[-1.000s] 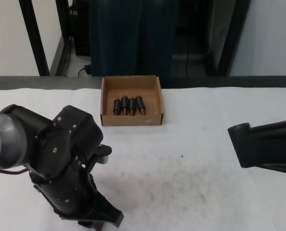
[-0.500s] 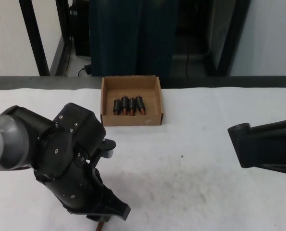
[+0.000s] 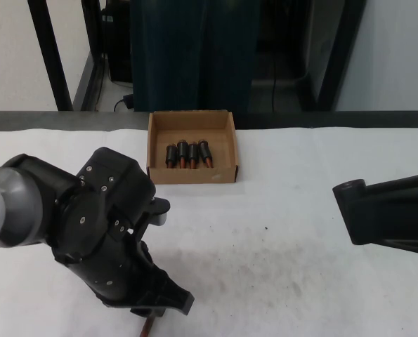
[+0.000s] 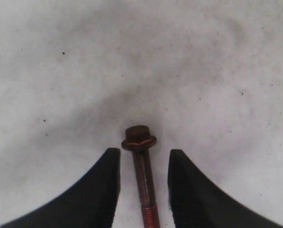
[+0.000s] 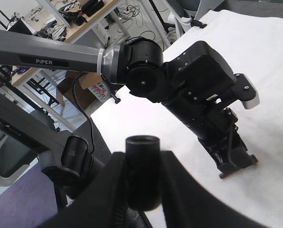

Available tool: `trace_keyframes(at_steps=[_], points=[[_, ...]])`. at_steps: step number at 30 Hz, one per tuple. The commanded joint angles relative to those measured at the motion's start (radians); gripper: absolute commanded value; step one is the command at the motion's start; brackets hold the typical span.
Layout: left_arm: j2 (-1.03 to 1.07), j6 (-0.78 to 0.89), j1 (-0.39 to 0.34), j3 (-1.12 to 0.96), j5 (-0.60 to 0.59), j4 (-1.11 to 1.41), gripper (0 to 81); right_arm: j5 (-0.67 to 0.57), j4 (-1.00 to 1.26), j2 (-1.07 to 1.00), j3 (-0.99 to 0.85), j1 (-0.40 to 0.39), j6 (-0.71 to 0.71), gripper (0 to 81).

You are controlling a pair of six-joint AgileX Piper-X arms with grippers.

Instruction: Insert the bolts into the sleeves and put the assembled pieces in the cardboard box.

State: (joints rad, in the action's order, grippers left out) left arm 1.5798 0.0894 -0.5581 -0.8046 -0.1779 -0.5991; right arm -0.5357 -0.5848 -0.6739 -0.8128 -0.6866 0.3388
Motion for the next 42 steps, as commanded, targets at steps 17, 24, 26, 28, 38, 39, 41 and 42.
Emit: trace_keyframes(at_steps=[17, 24, 26, 28, 38, 39, 41, 42], points=[[0.074, 0.028, -0.002, -0.008, -0.055, 0.026, 31.6, -0.009, 0.006, 0.008, -0.002, -0.001, -0.009, 0.3], [0.104, 0.025, -0.002, -0.008, -0.089, 0.007, 11.6, -0.009, 0.006, 0.008, -0.002, -0.001, -0.009, 0.3], [0.11, 0.008, -0.002, -0.008, -0.117, -0.003, 4.8, -0.009, 0.006, 0.008, -0.002, -0.001, -0.009, 0.3], [0.109, -0.008, -0.002, -0.008, -0.164, -0.013, 0.8, -0.009, 0.006, 0.008, -0.002, -0.001, -0.009, 0.3], [-0.099, -0.005, -0.002, -0.008, -0.241, -0.077, 0.8, 0.038, 0.006, 0.008, 0.006, -0.001, -0.011, 0.3], [-0.144, 0.004, -0.002, -0.008, -0.241, -0.079, 0.8, 0.059, 0.003, 0.008, 0.01, -0.001, -0.011, 0.3], [-0.242, 0.027, 0.001, -0.008, -0.246, -0.079, 0.8, 0.089, 0.002, 0.008, 0.022, -0.001, -0.011, 0.3], [-0.294, 0.031, 0.0, -0.008, -0.258, -0.077, 0.8, 0.089, 0.002, 0.008, 0.03, -0.001, -0.014, 0.3]])
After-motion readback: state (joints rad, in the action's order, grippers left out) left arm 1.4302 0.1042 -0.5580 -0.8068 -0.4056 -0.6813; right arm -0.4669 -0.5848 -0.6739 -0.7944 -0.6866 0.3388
